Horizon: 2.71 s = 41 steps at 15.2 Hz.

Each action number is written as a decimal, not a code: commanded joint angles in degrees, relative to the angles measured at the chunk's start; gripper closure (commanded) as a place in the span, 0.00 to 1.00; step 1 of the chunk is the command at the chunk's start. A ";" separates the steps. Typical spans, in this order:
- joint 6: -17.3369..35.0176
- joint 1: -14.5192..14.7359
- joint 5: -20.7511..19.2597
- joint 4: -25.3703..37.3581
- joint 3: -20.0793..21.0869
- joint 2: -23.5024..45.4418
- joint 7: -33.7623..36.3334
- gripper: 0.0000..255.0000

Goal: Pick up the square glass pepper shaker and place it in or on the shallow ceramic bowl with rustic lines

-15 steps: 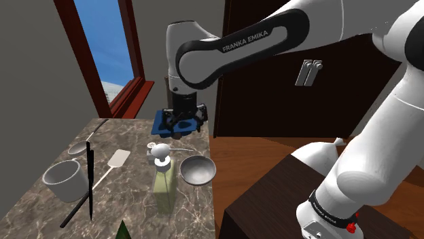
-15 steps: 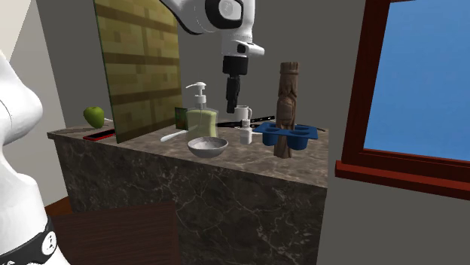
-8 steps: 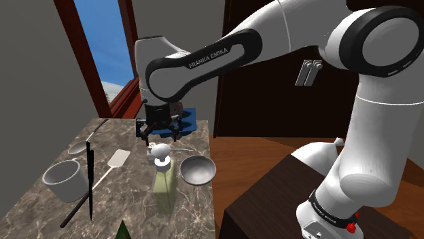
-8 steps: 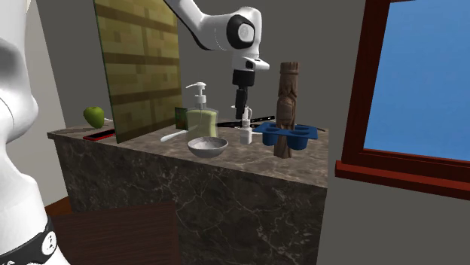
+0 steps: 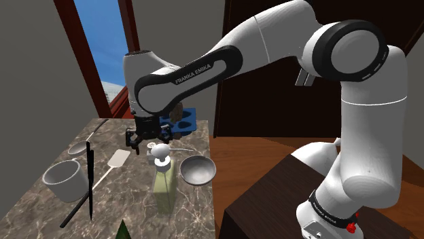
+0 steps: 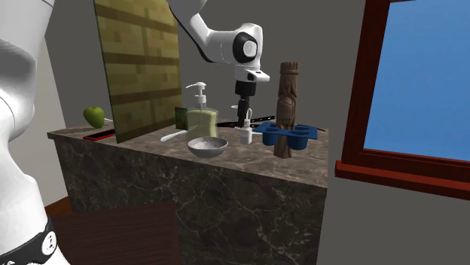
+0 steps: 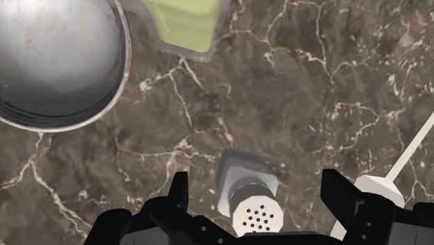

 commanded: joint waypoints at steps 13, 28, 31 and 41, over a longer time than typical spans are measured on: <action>2.40 0.33 -0.62 -1.25 -0.29 1.21 0.41 1.00; -2.69 -0.10 0.67 1.45 0.41 -1.40 -0.05 1.00; -4.68 -0.21 1.07 2.69 0.61 -2.22 -0.18 1.00; -11.58 -0.31 2.06 7.82 1.12 -4.19 -0.39 1.00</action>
